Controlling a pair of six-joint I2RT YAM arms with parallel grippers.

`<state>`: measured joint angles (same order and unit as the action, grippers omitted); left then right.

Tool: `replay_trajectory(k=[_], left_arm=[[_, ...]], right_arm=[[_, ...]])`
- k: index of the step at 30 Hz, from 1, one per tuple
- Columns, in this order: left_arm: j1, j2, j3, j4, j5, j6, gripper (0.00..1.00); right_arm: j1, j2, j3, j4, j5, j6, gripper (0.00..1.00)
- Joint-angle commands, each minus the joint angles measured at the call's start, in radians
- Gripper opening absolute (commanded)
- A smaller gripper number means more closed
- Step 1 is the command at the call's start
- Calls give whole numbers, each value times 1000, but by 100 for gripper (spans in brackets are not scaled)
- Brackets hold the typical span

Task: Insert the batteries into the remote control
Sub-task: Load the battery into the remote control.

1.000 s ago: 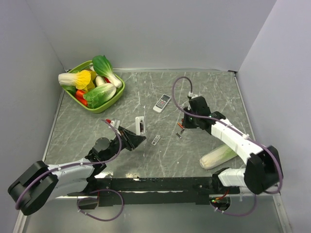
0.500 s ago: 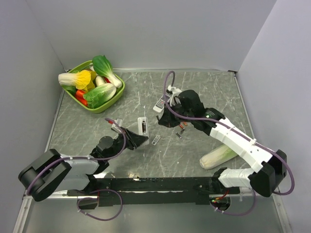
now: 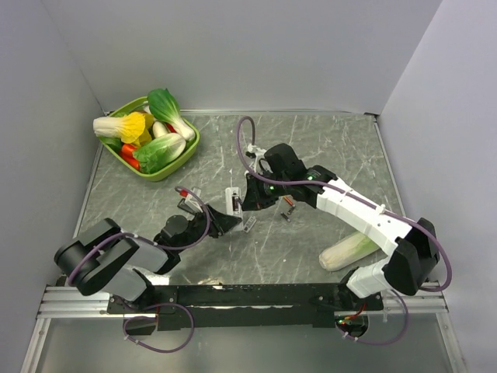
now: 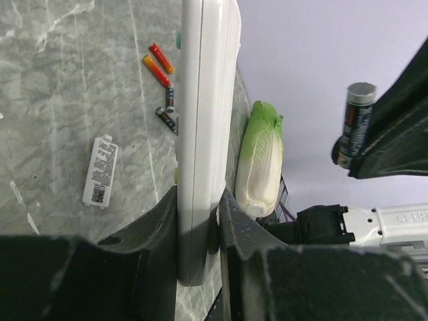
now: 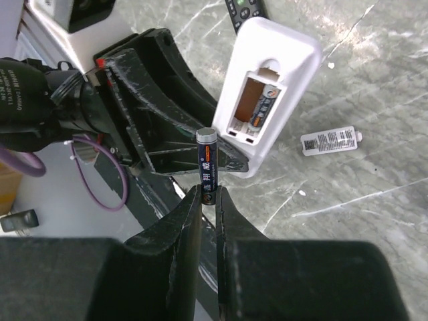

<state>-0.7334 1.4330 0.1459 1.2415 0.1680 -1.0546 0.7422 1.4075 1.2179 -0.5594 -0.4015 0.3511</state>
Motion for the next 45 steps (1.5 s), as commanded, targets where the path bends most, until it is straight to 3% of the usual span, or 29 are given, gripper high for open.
replay_trajectory(k=[1, 11, 33, 45], left_arm=[[0, 43, 32, 237, 24, -30, 1], [-12, 43, 49, 259, 13, 7, 1], [-69, -17, 89, 225, -45, -5, 1], [-96, 10, 90, 291, -70, -79, 1]], right_arm=[[6, 31, 68, -36, 6, 19, 2], [5, 108, 91, -88, 95, 74, 3], [9, 165, 169, -194, 125, 117, 4], [9, 145, 201, -215, 164, 137, 11]])
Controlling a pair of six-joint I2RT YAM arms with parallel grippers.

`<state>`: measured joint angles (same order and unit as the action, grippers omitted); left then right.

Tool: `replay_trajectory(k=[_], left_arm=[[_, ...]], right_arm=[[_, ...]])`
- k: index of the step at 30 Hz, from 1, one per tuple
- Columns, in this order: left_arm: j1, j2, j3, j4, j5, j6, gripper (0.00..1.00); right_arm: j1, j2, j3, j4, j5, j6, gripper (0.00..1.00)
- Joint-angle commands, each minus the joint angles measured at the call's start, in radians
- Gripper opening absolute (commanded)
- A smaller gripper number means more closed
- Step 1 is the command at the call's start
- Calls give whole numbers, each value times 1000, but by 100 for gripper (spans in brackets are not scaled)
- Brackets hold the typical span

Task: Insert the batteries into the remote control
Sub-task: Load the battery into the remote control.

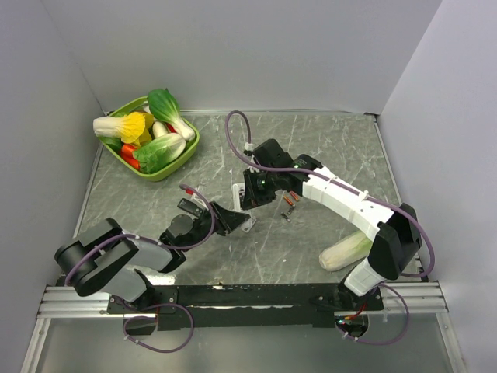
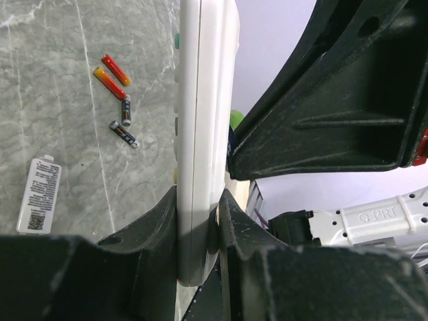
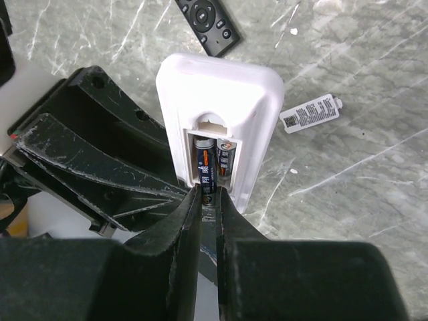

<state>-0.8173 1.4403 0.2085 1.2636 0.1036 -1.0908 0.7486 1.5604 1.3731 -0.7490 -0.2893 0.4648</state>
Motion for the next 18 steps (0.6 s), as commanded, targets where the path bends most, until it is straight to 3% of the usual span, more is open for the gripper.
replay_trajectory(k=[1, 10, 18], left_arm=[[-13, 8, 28, 276, -4, -56, 1], [-26, 20, 28, 309, -19, -73, 1], [-28, -15, 25, 306, -41, -77, 1]], right_arm=[[3, -10, 47, -30, 53, 24, 12], [3, -3, 61, -42, 47, 18, 23], [18, 15, 66, -52, 18, 11, 23]])
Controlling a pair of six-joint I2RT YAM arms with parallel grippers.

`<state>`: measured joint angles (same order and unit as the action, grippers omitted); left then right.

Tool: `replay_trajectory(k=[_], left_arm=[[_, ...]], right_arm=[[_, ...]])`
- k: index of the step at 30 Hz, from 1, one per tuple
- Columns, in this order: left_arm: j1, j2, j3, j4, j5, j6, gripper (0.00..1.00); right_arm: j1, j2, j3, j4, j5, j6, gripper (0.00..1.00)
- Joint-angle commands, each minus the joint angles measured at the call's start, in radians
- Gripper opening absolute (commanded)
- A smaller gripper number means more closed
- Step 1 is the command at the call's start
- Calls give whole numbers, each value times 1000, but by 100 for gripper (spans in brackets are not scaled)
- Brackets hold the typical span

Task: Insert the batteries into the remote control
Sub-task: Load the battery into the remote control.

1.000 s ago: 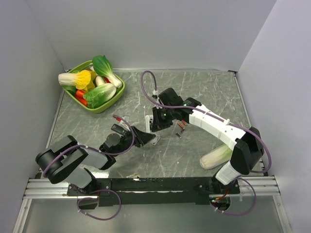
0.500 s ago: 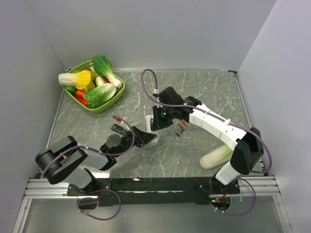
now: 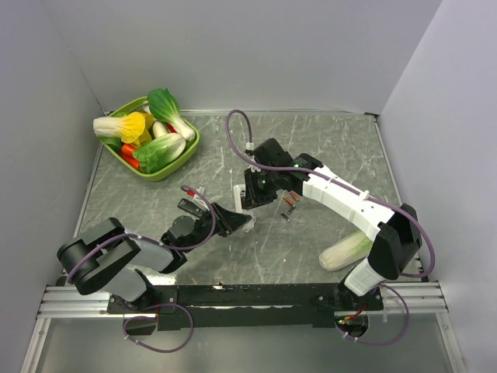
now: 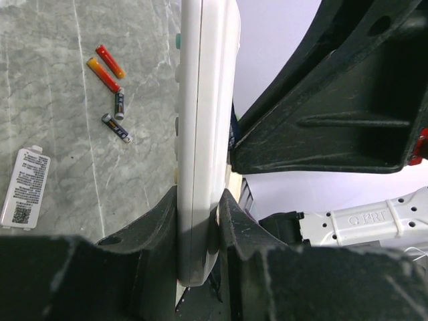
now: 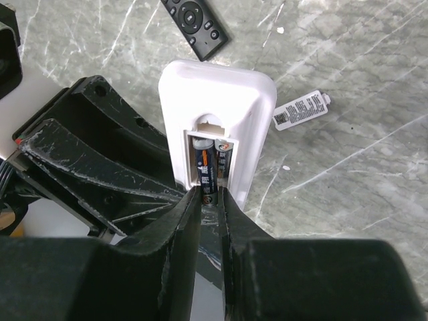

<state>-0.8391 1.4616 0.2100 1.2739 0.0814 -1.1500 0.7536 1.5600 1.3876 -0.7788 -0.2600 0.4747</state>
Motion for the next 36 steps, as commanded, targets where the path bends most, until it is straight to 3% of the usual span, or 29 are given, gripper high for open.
replay_trajectory(k=[1, 26, 36], left_arm=[[-6, -38, 19, 297, -28, -17, 1], [-9, -38, 5, 366, -31, -83, 1], [-12, -6, 8, 420, -35, -136, 1]], right_arm=[[16, 17, 59, -23, -13, -1, 23], [33, -2, 68, -5, 30, 18, 30], [35, -8, 76, 1, 54, 30, 20]])
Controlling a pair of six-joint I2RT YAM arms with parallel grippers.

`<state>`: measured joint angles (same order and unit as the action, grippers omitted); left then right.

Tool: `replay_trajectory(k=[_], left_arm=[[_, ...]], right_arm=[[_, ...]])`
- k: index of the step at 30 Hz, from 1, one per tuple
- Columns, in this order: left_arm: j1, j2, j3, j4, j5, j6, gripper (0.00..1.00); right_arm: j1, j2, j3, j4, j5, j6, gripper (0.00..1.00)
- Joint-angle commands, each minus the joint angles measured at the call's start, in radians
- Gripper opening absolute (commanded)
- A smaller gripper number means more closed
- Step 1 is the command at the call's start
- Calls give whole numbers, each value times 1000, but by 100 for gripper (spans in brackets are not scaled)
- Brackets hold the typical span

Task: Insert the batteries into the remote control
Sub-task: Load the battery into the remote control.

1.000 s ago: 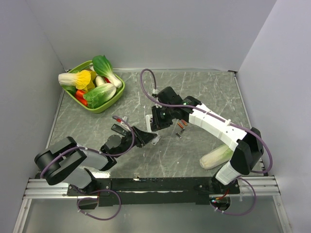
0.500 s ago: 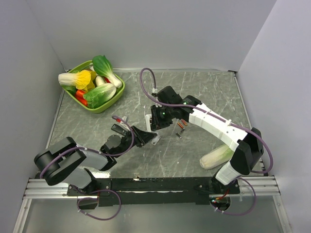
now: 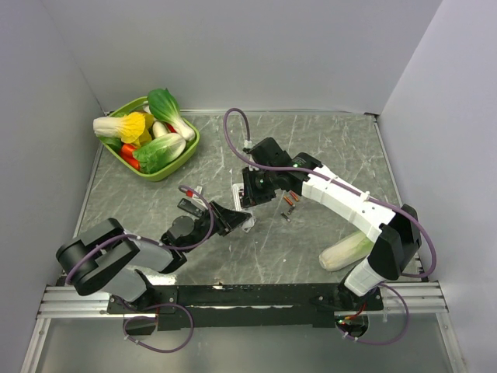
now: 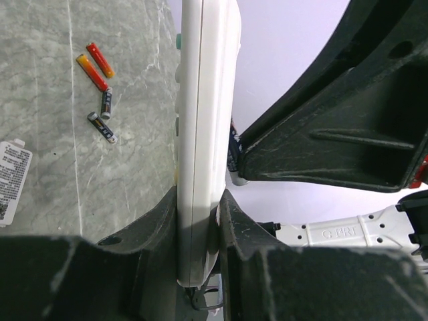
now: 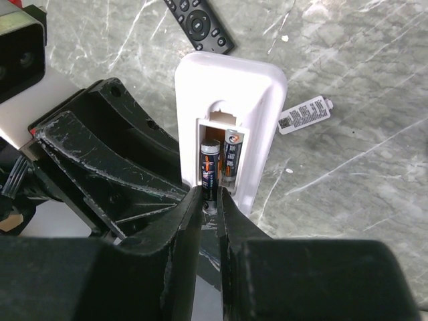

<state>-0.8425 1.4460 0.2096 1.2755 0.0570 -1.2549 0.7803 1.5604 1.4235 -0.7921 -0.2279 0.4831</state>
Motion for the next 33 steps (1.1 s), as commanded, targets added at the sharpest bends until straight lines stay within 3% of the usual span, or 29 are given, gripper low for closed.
replay_trajectory(k=[1, 19, 33], left_arm=[[-10, 8, 13, 415, -8, -28, 1], [-21, -53, -3, 383, -25, 26, 1], [-26, -39, -7, 420, -25, -20, 1]], right_arm=[[8, -7, 41, 11, 27, 20, 20], [10, 17, 61, -33, -2, 11, 20], [10, 7, 71, -10, 9, 23, 31]])
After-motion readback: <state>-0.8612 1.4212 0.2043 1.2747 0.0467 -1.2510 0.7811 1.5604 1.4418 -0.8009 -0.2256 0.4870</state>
